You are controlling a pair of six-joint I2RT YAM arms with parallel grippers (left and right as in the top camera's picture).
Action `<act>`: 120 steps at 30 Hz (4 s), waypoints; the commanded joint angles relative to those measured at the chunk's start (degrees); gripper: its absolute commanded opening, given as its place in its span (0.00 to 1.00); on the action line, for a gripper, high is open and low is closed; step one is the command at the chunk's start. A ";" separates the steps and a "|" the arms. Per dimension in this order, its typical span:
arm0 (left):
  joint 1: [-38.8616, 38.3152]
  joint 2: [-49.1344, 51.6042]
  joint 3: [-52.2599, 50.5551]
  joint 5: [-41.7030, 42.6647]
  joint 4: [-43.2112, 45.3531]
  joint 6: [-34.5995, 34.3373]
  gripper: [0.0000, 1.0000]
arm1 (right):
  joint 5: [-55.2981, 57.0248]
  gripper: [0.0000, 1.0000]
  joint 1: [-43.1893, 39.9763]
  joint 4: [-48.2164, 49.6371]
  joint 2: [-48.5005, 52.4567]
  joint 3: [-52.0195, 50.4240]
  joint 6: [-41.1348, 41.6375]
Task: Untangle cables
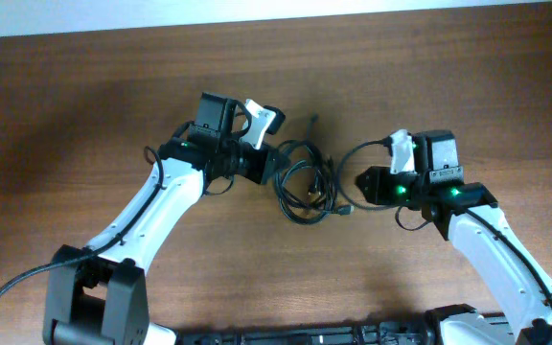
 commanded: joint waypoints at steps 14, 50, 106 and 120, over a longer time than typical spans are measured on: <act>0.00 -1.29 0.13 31.52 9.35 -1.27 0.00 | 0.09 0.12 0.15 -2.27 0.09 0.13 -4.81; 3.56 -1.29 0.07 -33.14 -6.86 -16.68 0.55 | -3.50 0.54 0.94 4.37 0.09 0.13 0.98; -1.57 7.06 -1.07 -21.66 -6.93 -28.04 0.00 | 8.41 0.39 15.72 12.02 21.57 3.87 11.78; -1.57 7.06 -1.07 -21.86 -8.61 -28.02 0.00 | 12.50 0.22 18.62 11.56 23.47 3.78 16.31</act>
